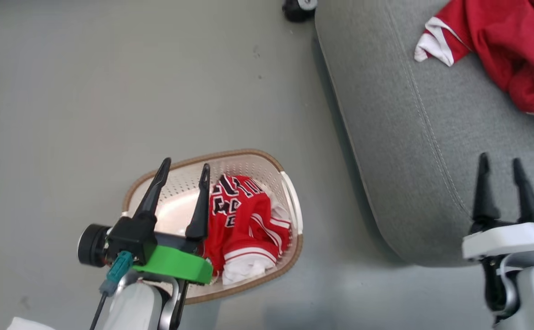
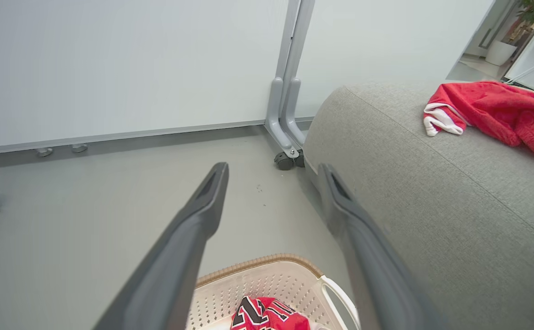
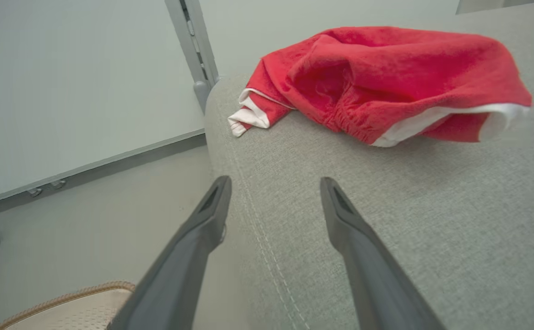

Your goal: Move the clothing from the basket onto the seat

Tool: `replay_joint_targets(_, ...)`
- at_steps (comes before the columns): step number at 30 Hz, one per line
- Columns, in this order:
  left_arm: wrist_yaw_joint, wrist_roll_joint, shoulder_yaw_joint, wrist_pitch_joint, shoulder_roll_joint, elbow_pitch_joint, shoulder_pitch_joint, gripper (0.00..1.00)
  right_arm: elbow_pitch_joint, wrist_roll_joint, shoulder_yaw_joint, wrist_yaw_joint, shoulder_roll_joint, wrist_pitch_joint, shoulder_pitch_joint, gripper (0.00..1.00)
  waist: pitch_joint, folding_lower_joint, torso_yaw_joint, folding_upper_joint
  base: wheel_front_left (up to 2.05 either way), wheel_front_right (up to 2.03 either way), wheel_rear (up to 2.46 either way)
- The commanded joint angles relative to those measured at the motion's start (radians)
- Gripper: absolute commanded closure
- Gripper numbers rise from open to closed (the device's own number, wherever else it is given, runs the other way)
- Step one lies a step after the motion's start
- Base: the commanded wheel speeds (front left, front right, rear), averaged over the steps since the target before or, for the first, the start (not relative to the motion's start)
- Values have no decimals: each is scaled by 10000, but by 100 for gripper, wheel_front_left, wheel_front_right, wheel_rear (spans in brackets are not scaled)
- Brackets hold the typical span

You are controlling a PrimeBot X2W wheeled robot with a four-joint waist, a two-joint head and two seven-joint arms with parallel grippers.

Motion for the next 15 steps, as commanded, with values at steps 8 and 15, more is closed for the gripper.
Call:
replay_joint_targets(8,484,-300,517,9,-140,-108,913,0,-299,-178,1889,-3,-66,-34,513,0,-2248,1,1769,0,0,0,0)
replay_joint_targets(15,1080,-247,788,9,-142,-826,1651,0,-1009,-488,2096,-3,9,-34,1067,0,-3334,1,2133,0,0,0,0)
